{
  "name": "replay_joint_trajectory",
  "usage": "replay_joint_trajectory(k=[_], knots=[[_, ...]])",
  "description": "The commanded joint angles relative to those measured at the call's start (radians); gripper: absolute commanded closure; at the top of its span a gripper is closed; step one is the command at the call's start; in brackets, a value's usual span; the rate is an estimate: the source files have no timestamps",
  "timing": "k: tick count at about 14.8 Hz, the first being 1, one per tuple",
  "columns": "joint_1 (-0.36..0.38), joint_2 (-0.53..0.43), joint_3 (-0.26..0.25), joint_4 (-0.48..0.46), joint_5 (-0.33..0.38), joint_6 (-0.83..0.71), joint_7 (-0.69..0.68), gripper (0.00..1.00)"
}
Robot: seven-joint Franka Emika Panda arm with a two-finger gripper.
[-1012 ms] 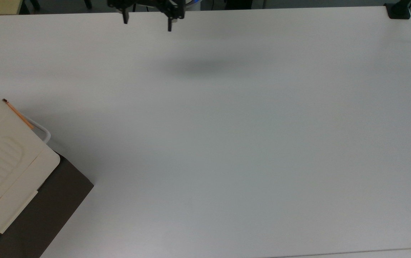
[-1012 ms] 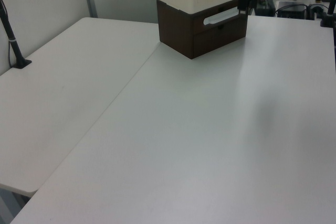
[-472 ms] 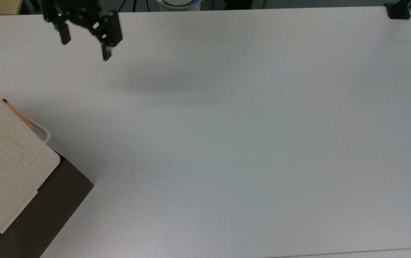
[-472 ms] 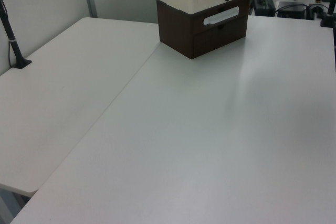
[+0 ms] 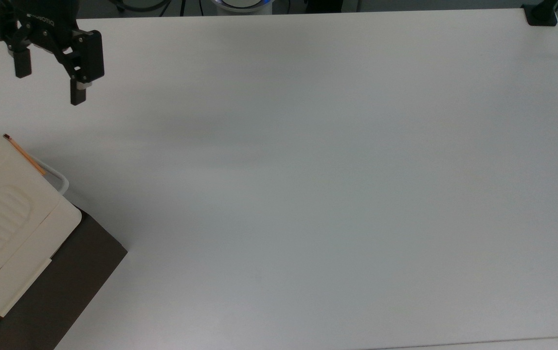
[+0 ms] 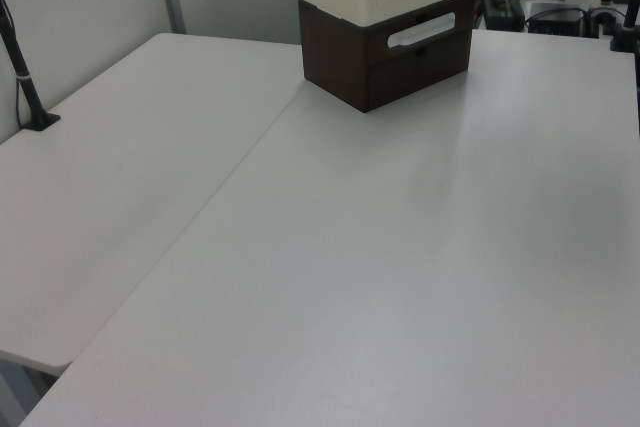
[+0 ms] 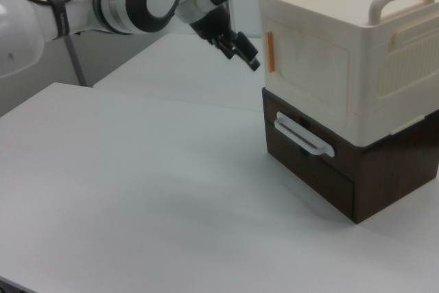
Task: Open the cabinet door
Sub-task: 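Lower the open gripper onto the orange handle and close on it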
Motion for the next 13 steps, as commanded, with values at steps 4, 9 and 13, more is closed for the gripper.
replay_joint_trajectory(k=[4, 9, 13], knots=[[0.018, 0.077, -0.004, 0.086, -0.135, 0.134, 0.063, 0.00], [0.024, 0.139, -0.005, 0.147, -0.165, 0.183, 0.110, 0.08], [0.024, 0.154, -0.005, 0.147, -0.167, 0.226, 0.190, 0.14]])
